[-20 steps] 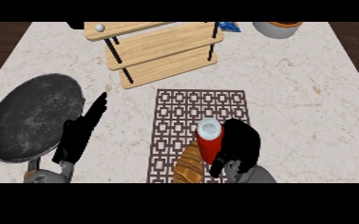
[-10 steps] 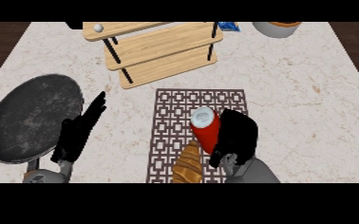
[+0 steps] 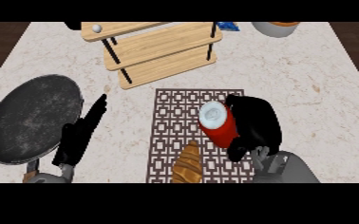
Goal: Pick the can from the placemat and place it in the tiered shelf
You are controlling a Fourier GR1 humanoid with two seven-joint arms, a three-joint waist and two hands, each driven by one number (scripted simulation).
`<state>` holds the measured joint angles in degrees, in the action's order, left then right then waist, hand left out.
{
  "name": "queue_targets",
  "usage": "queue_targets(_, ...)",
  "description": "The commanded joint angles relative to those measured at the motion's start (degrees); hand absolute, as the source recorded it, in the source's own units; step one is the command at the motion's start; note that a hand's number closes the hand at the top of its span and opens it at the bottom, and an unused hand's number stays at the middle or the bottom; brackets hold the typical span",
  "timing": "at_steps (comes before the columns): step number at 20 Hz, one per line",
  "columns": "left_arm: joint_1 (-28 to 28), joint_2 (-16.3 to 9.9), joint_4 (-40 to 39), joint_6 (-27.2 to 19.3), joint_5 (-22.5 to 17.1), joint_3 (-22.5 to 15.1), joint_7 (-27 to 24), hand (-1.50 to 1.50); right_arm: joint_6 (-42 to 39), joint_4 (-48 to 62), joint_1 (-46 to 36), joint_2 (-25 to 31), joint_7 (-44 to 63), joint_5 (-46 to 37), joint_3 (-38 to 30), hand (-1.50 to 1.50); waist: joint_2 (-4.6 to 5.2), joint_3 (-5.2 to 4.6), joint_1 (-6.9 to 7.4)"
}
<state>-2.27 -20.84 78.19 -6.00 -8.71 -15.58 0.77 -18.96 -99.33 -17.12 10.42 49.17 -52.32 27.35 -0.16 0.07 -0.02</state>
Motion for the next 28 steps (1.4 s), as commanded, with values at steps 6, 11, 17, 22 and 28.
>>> queue_targets(6, 1.94, 2.2, -0.51, -0.42, 1.59, 0.19, -0.64, 0.0, -8.11, -18.94, -7.71, 2.53, 3.94, -0.33, -6.45, 1.5, -0.09, -0.11, -0.25)
queue_targets(11, 1.87, -0.92, -1.04, 2.83, 0.41, 2.86, -0.93, 0.0, -3.6, -21.61, -13.87, -3.9, 6.29, 0.66, -11.76, 1.5, 0.01, -0.1, 0.2)
queue_targets(17, 1.72, 1.61, -1.25, 2.92, 2.36, 2.11, -0.91, 0.0, -5.07, -6.78, -31.71, -3.6, 3.64, 2.98, -22.59, 1.5, 0.18, -0.11, 0.53)
queue_targets(22, -1.98, 1.72, 0.47, 2.28, 3.39, 2.31, 3.96, 0.0, 0.3, 11.32, -43.6, -1.3, -1.89, -0.03, -26.34, 1.5, 0.43, -0.12, 1.11)
queue_targets(28, -0.08, 1.98, 1.39, 3.18, 3.02, 3.27, 3.07, 0.0, 8.91, 31.1, -52.61, -1.68, -6.71, -1.51, -30.17, 1.5, 0.52, -0.11, 1.77)
